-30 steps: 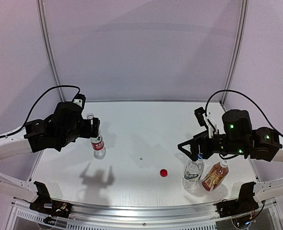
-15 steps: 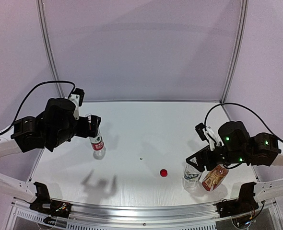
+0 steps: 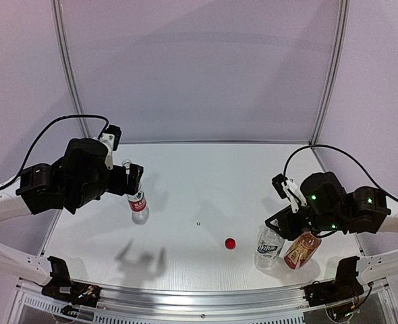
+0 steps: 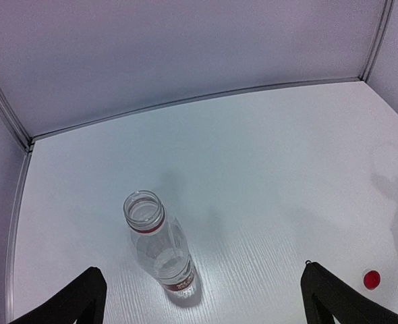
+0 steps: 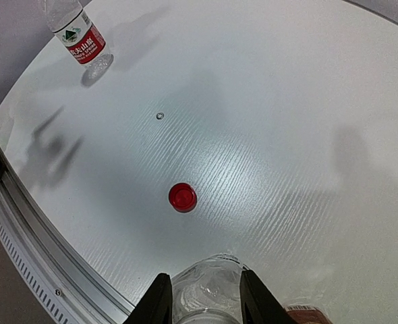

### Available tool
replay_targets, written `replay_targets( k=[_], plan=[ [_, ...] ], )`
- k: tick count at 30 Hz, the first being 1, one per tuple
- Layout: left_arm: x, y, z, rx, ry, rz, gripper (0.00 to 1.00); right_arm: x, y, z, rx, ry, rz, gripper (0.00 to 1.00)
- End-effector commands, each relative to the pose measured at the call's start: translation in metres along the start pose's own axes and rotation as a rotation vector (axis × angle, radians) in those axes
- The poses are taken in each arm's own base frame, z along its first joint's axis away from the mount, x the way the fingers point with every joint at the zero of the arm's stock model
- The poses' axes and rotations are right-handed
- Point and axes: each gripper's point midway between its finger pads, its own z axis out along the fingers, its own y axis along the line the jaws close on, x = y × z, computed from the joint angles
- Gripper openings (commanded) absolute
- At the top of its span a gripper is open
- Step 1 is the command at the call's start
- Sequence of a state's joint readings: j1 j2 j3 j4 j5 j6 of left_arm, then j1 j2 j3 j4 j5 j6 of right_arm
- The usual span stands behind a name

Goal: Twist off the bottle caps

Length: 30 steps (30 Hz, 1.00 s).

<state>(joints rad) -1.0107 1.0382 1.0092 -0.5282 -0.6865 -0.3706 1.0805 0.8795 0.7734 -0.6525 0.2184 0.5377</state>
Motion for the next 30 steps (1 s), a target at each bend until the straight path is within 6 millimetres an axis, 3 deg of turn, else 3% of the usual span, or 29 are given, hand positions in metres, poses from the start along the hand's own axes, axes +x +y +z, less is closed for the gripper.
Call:
replay_targets(
  k=[1,4,7,11,16,23,30],
  plan=[
    [0.0,-0.013,-0.006,0.048,0.008,0.058,0.99,-0.017,0.013,-0.006,-0.038,-0.048,-0.037,0.35],
    [0.003,-0.033,-0.014,0.144,0.007,0.121,0.98,-0.027,0.03,-0.005,-0.105,-0.06,-0.066,0.35],
    [0.011,-0.07,-0.028,0.335,-0.004,0.212,0.98,-0.041,0.05,-0.007,-0.178,-0.068,-0.096,0.35],
    [0.022,-0.122,-0.06,0.625,-0.047,0.306,0.99,-0.061,0.078,-0.015,-0.276,-0.09,-0.128,0.35],
    [0.032,-0.162,-0.086,0.872,-0.081,0.356,0.99,-0.075,0.107,-0.027,-0.412,-0.107,-0.142,0.35],
    [0.035,-0.208,-0.08,0.996,-0.072,0.361,0.99,-0.081,0.136,-0.047,-0.589,-0.129,-0.154,0.35],
    [0.041,-0.25,-0.063,1.058,-0.01,0.375,0.99,-0.082,0.139,-0.049,-0.609,-0.136,-0.158,0.35]
  ],
)
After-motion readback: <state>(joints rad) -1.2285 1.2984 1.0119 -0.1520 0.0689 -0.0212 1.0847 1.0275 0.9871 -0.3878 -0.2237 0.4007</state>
